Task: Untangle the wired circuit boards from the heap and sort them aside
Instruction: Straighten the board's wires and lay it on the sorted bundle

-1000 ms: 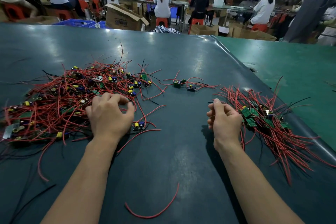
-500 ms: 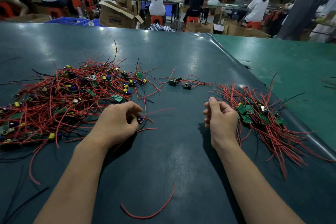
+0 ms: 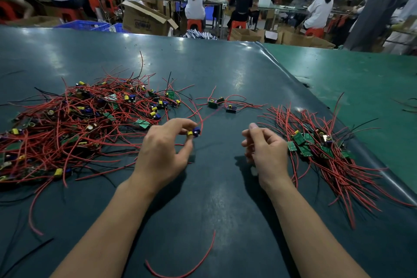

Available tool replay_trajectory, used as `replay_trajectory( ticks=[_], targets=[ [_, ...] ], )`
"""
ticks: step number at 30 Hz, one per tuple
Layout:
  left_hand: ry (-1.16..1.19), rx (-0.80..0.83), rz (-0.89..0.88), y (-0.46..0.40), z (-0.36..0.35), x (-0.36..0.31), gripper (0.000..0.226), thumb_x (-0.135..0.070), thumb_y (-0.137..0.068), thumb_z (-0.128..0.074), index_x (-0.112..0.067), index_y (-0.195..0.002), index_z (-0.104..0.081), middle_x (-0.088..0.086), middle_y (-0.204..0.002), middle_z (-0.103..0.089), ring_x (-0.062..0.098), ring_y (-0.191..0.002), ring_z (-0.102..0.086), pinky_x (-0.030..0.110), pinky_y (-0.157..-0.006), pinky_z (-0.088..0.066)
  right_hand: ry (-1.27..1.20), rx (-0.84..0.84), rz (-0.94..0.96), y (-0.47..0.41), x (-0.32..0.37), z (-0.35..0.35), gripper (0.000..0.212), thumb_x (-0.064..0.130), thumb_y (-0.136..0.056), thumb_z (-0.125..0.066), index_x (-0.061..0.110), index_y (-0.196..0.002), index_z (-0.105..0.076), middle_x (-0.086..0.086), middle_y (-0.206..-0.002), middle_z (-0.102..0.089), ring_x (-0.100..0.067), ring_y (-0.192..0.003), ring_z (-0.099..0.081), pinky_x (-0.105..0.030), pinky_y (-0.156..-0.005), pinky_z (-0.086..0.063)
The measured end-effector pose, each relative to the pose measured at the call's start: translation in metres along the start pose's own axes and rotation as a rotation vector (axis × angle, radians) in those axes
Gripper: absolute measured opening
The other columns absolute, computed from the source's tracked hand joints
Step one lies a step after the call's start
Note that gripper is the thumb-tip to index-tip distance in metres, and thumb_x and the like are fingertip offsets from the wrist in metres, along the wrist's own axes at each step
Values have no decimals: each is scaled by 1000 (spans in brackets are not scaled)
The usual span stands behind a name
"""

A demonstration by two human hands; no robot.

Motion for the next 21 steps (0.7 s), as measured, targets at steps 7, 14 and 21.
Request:
replay_trajectory(
  ticks=[7,14,21],
  targets=[
    [25,52,-192,2,-19,-23,36,2,-69,-76,-8,-102,-70,-2,-99,-71,16,-93,-62,43,-81,-47,-15,387,-11,15,2,-35,23,30,-86,-66,8,-90,-71,-3,-69,-67,-13,-45,-50,-20,-35,-38],
    [75,-5,-291,2,-21,-31,20,2,-74,-74,-3,-93,-72,4,-96,-69,27,-93,-62,41,-83,-51,-42,350,-18,15,4,-32,4,10,-90,-66,8,-89,-69,-3,-76,-73,-11,-53,-57,-24,-37,-44],
    [282,123,183,9,-35,3,24,-39,-84,-70,-15,-84,-66,-6,-69,-62,10,-61,-57,20,-58,-44,-129,364,-60,16,4,-37,2,13,-91,-65,12,-91,-67,-3,-79,-72,-11,-55,-58,-22,-38,-44]
  ],
)
Point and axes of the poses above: each hand's wrist, its own y-axis away from the middle knuckle, its own z-axis out of the back of the hand, x = y × z, the point moved 7 cm from there along -y, towards the middle knuckle
